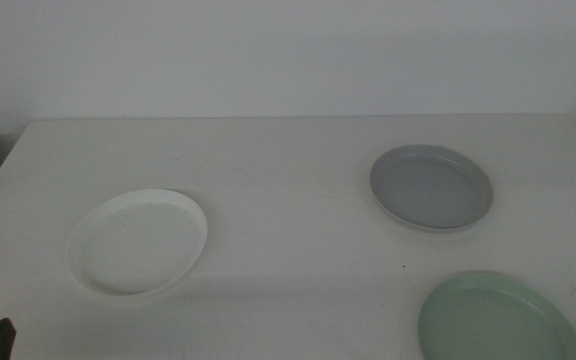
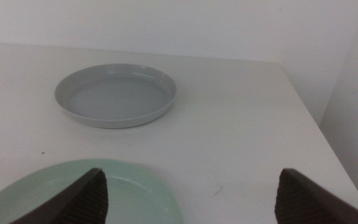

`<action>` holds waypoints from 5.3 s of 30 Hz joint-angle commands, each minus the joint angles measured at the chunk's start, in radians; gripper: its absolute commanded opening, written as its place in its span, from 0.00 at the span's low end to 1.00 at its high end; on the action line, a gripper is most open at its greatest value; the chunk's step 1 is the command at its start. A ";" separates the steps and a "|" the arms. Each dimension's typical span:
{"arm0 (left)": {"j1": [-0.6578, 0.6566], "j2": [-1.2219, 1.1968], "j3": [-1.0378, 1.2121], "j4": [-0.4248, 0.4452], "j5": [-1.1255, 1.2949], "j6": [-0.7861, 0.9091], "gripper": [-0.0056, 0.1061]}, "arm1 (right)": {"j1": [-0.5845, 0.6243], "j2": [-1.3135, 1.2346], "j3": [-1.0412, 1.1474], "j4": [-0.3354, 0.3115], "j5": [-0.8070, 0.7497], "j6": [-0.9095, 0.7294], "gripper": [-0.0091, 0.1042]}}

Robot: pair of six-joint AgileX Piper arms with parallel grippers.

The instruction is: Stack the three bowls on top of each other.

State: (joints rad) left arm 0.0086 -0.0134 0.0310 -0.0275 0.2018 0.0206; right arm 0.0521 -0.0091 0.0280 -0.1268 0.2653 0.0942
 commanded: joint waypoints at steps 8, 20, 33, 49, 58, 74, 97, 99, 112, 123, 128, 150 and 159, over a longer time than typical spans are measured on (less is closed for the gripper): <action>0.002 -0.014 -0.005 -0.004 -0.085 -0.008 0.84 | 0.001 0.136 -0.229 0.001 0.135 -0.003 0.91; 0.002 -0.014 -0.005 -0.004 -0.085 -0.008 0.84 | 0.002 0.545 -0.669 0.042 0.408 -0.004 0.91; 0.002 -0.014 -0.005 -0.004 -0.085 -0.008 0.84 | 0.001 0.909 -0.884 0.179 0.639 -0.026 0.91; 0.002 -0.014 -0.005 -0.004 -0.085 -0.008 0.84 | 0.001 1.261 -0.884 0.167 0.691 -0.026 0.91; 0.002 -0.014 -0.005 -0.004 -0.085 -0.008 0.84 | 0.001 1.420 -0.884 0.140 0.649 -0.026 0.91; 0.002 -0.014 -0.005 -0.004 -0.085 -0.008 0.84 | 0.001 1.667 -0.884 0.122 0.549 -0.026 0.79; 0.002 -0.014 -0.005 -0.004 -0.085 -0.008 0.84 | 0.137 1.452 -1.045 0.202 0.606 0.136 0.07; 0.002 -0.014 -0.005 -0.004 -0.085 -0.008 0.84 | 0.193 1.471 -1.101 0.239 0.604 0.136 0.07; 0.002 -0.014 -0.005 -0.004 -0.085 -0.008 0.84 | 0.394 1.739 -1.373 0.302 0.593 0.161 0.07; 0.002 -0.014 -0.005 -0.004 -0.085 -0.008 0.84 | 0.399 1.918 -1.424 0.308 0.493 0.162 0.07; 0.002 -0.014 -0.005 -0.004 -0.085 -0.008 0.84 | 0.399 1.947 -1.424 0.291 0.470 0.161 0.07; 0.002 -0.014 -0.005 -0.004 -0.085 -0.008 0.84 | 0.268 1.809 -1.623 0.211 0.571 0.102 0.63; 0.002 -0.014 -0.005 -0.004 -0.085 -0.008 0.84 | 0.035 1.883 -1.715 0.163 0.577 0.086 0.63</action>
State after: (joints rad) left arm 0.0086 -0.0134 0.0310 -0.0275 0.2018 0.0197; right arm 0.1225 1.9082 -1.6529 0.0496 0.8802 0.2012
